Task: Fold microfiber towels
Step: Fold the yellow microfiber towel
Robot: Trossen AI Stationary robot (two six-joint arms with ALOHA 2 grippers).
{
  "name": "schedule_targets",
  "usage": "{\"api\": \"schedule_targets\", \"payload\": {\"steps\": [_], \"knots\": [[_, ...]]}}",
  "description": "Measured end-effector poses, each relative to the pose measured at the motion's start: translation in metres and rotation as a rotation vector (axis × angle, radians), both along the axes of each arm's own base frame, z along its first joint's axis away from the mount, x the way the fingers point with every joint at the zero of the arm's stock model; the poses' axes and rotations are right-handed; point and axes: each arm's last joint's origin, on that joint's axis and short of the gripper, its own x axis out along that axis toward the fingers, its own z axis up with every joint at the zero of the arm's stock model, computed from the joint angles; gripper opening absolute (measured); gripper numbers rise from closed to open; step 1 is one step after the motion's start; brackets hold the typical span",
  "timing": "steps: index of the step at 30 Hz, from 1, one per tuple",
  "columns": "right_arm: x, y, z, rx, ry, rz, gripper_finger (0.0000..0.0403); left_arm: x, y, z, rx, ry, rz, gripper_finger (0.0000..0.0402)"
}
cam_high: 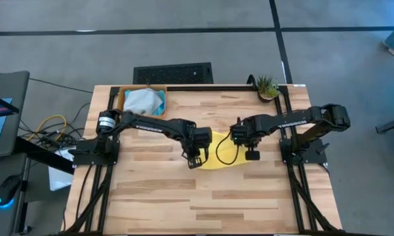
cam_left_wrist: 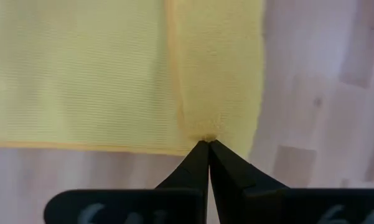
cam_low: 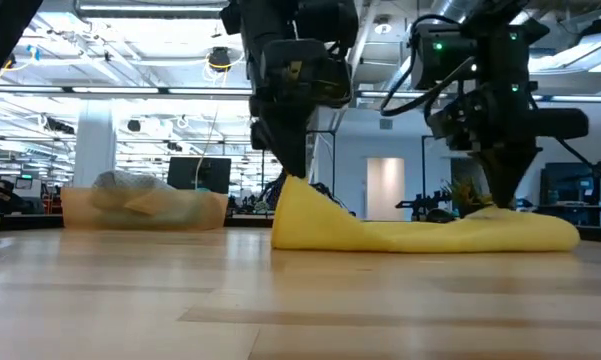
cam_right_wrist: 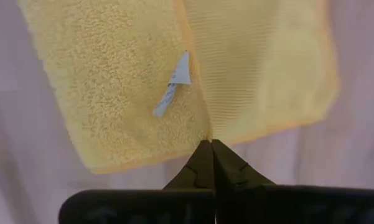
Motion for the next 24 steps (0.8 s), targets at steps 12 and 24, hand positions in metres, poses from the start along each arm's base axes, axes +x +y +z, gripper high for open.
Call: {"api": "schedule_targets", "payload": {"steps": [12, 24], "knots": [[0.002, -0.028, 0.012, -0.217, 0.006, -0.084, 0.0001, -0.005, 0.05, 0.02, 0.159, 0.066, 0.127, 0.0], [-0.001, -0.054, 0.012, -0.25, 0.003, -0.146, 0.0005, -0.012, 0.086, 0.019, 0.193, 0.086, 0.189, 0.0]]}}
